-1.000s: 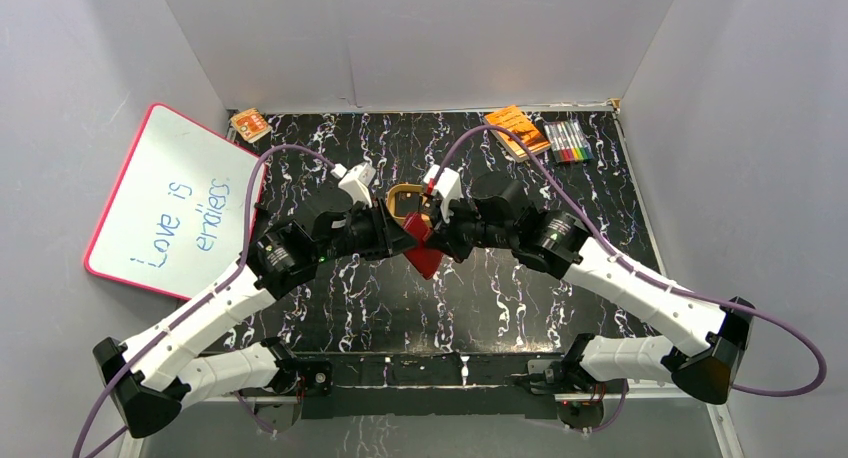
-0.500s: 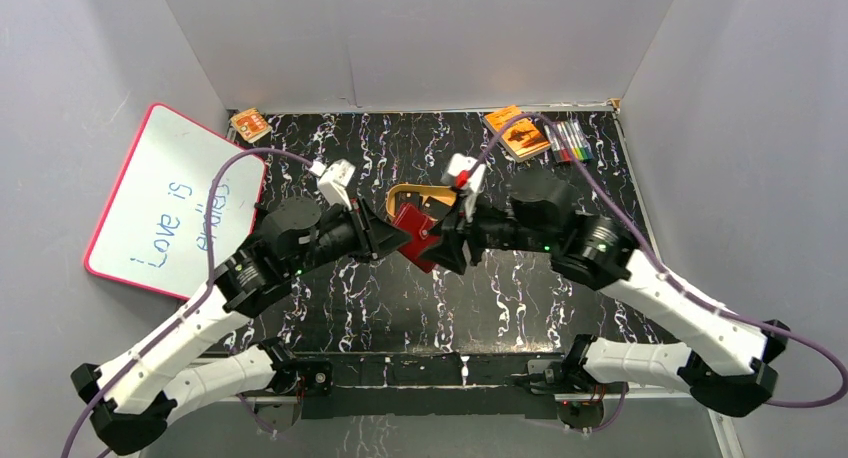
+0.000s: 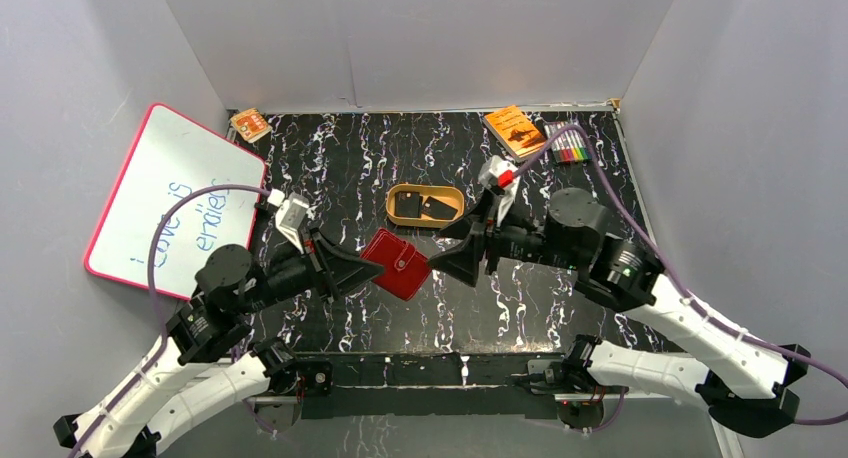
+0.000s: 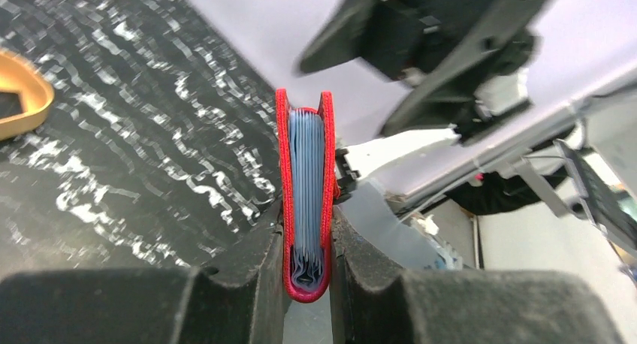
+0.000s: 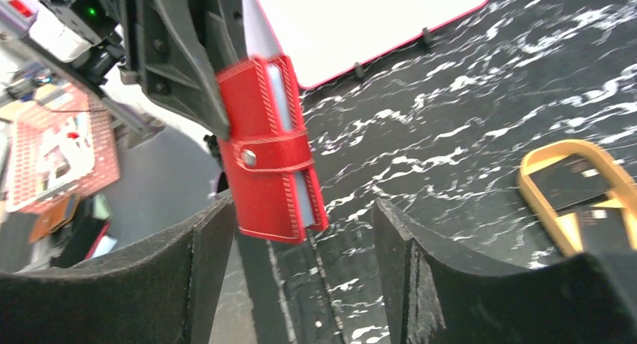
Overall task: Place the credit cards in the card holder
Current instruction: Close the card holder.
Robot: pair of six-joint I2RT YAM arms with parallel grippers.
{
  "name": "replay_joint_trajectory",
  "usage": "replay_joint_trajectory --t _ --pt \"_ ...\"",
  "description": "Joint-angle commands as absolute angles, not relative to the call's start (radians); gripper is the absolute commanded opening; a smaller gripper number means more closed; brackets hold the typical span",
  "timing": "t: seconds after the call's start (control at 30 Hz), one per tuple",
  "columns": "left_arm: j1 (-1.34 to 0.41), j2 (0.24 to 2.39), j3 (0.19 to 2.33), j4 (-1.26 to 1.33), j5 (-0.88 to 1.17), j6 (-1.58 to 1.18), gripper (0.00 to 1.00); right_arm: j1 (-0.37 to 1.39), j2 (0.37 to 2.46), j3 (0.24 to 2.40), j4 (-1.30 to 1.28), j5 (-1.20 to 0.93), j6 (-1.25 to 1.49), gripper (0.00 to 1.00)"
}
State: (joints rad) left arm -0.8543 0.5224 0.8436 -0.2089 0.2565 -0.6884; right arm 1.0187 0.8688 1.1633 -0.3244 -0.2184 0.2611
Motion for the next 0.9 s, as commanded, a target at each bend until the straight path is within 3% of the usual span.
replay_joint_trajectory --t 0.0,0.07,0.2,0.47,0.73,0.87 --pt "-0.859 0.492 0.844 -0.011 0.438 -0.681 0.0 1.023 0.867 1.128 -0.129 -0.363 0.373 0.8" --pt "-0.859 0.497 0.85 0.038 0.48 -0.689 0.0 1.023 0.863 1.122 -0.096 -0.406 0.402 0.9" --pt "-0.86 0.528 0.886 0.045 0.533 -0.673 0.0 1.023 0.853 1.113 -0.029 -0.475 0.452 0.92" --pt "-0.859 0.546 0.915 0.07 0.553 -0.67 0.0 1.023 0.875 1.105 -0.019 -0.564 0.516 0.77" --pt "-0.859 0.55 0.938 0.066 0.55 -0.659 0.0 1.023 0.903 1.104 -0.053 -0.579 0.523 0.75" --pt "-0.859 0.556 0.94 0.066 0.548 -0.658 0.0 1.023 0.919 1.091 -0.023 -0.591 0.549 0.59"
